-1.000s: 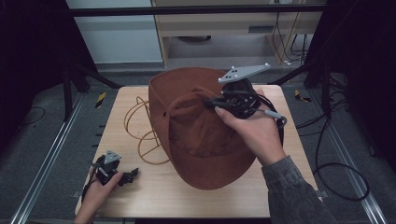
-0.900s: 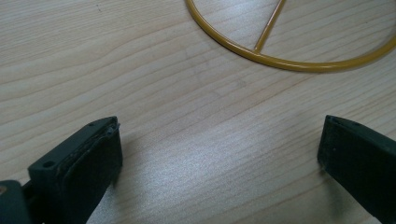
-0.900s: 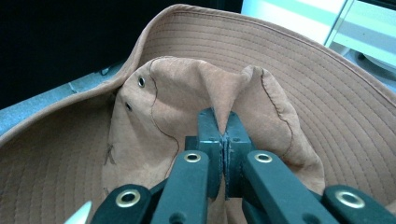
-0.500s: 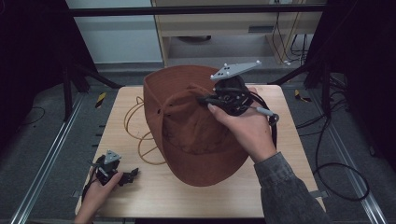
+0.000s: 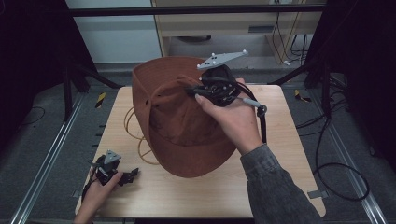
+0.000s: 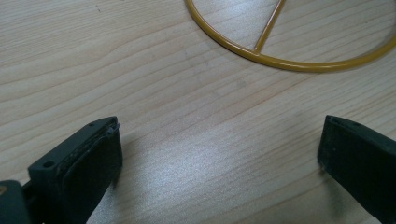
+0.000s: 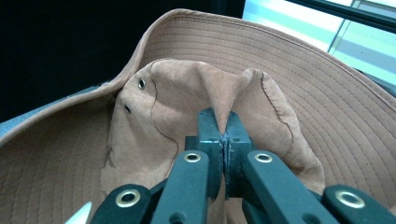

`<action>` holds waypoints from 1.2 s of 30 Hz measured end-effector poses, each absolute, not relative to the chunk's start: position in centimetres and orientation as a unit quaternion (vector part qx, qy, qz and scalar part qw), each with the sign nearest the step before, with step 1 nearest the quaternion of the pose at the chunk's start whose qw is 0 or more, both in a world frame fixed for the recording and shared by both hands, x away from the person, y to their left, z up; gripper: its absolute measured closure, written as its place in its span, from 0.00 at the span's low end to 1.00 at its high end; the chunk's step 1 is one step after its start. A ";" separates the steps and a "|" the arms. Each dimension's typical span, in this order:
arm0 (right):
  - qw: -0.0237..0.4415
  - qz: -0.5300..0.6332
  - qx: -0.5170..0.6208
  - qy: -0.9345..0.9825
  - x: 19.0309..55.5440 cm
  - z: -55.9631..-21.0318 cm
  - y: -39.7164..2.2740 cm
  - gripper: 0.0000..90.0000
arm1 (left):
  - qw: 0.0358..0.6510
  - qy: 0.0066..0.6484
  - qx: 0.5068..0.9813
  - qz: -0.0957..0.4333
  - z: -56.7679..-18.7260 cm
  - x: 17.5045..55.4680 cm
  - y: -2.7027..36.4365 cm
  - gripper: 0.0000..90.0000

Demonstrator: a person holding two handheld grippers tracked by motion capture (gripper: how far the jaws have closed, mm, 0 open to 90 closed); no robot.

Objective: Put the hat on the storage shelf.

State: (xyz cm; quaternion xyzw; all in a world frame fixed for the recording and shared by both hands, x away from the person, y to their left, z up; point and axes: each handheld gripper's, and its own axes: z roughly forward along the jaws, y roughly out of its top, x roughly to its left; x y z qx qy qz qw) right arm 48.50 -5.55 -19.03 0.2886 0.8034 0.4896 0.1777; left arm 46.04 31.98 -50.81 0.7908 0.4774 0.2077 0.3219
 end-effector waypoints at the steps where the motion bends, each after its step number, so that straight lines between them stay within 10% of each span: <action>1: 0.178 0.490 0.288 0.803 48.5 -19.1 -5.4 0.99 | 0.322 0.477 0.791 0.208 -50.8 46.0 32.0 0.00; 36: 0.177 0.499 0.281 0.800 50.6 -18.9 -1.2 0.99 | 0.322 0.477 0.791 0.207 -50.8 46.1 32.0 0.00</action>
